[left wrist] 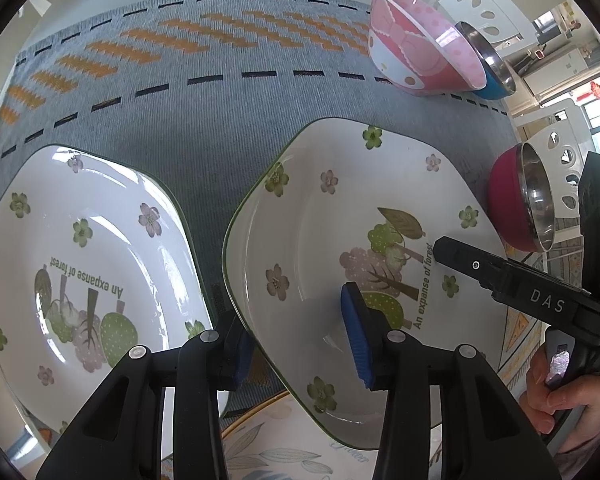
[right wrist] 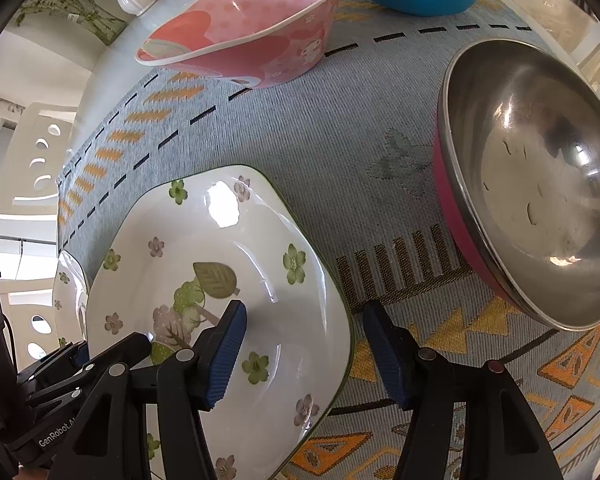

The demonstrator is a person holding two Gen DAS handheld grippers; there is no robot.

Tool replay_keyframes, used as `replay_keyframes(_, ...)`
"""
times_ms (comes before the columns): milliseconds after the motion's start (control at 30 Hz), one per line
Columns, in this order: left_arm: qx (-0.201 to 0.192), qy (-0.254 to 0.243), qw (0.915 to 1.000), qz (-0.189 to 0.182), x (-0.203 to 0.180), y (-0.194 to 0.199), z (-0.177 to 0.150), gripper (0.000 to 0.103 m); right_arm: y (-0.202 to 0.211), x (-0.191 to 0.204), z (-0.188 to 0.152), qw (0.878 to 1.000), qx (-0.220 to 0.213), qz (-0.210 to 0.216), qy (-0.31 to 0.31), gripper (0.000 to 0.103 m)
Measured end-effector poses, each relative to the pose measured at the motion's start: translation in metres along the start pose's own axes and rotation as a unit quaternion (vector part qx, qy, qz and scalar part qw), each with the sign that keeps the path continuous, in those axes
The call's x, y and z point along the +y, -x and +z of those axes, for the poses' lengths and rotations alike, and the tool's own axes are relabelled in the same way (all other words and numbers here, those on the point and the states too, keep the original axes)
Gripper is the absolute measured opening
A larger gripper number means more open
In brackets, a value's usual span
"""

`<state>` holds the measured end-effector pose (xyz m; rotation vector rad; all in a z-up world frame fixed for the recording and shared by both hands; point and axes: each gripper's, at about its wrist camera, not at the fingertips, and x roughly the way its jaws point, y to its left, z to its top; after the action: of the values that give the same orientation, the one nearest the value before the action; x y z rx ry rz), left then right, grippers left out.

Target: Organize plates and bowls

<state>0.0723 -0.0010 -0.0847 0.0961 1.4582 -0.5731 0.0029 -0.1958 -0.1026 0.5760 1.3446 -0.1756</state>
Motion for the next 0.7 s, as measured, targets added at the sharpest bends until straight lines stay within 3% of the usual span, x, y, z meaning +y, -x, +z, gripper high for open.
replay_keyframes(433,-0.019,-0.001,0.9998,0.005,-0.002,0.001,-0.003,0.038,0.000,0.001,0.003,1.000,0.004,-0.010,-0.013,0.059)
replay_keyframes(533,-0.020,0.001,0.9998,0.003,-0.003,0.002,-0.001,0.036,0.001,-0.001,0.004,1.000,0.003,-0.005,-0.020,0.050)
replay_keyframes(567,-0.019,0.000,0.9998,0.002,-0.003,0.002,0.000,0.036,0.001,-0.002,0.004,1.000,0.004,0.009,-0.026,0.039)
replay_keyframes(700,-0.019,0.012,0.9997,-0.011,0.003,0.002,-0.001,0.034,0.005,-0.011,0.002,0.998,-0.015,0.030,-0.059,0.031)
